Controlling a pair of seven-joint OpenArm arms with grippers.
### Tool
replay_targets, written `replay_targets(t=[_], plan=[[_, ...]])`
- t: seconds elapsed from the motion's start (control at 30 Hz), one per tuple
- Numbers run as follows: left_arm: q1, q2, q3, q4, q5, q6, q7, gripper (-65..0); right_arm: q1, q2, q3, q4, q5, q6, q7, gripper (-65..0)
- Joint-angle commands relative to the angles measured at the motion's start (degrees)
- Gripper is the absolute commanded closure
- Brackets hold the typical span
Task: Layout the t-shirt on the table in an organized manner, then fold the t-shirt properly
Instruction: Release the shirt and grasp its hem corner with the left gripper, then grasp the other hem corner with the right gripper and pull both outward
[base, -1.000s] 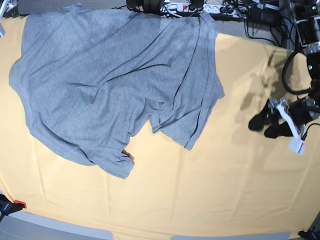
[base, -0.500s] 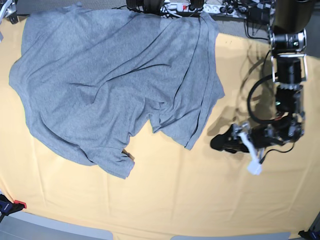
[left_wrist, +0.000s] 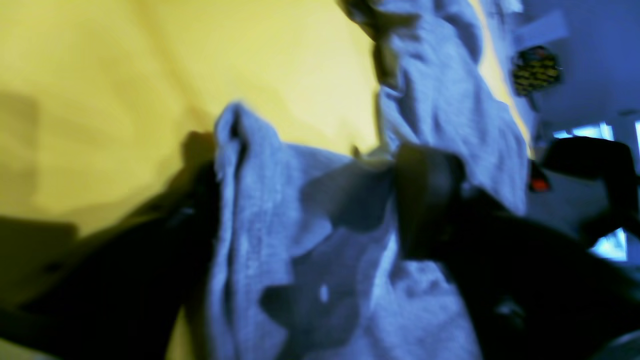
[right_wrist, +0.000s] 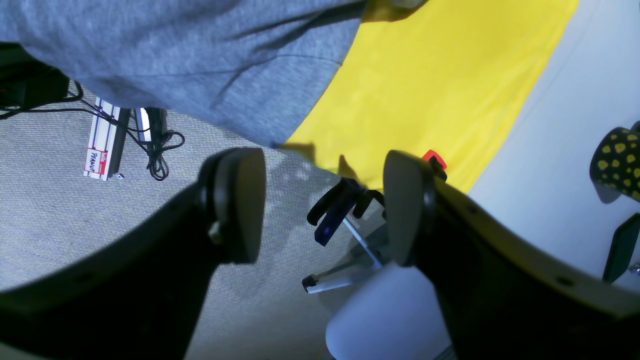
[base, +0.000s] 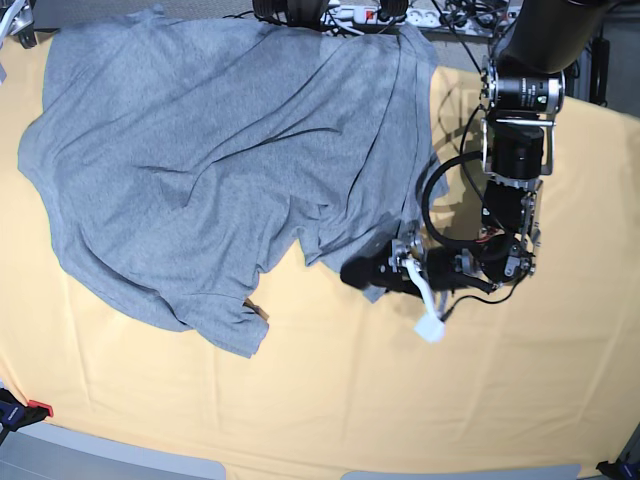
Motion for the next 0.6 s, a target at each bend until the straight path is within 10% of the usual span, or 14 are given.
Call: replay_targets(t=[0.0,0.1,0.57], plan=[[-1.62,0.33,0.04,0.59,-1.75,-0.36,1.07,-31.6,-0.48,0.66,0.63,0.63,-0.02,-0.39,1.33,-39.0],[-2.14,0.37,-0.02,0.59,-1.84,-0.36,1.7,0.0,0.35,0.66,0.63,0.63,0.0,-0.39,2.14,-39.0],[-10.82,-9.92,-0.22,0.61,-2.14,-0.36,1.7,0.0,20.41,0.5,0.44,0.63,0.02,-1.49,7.63,-39.0]])
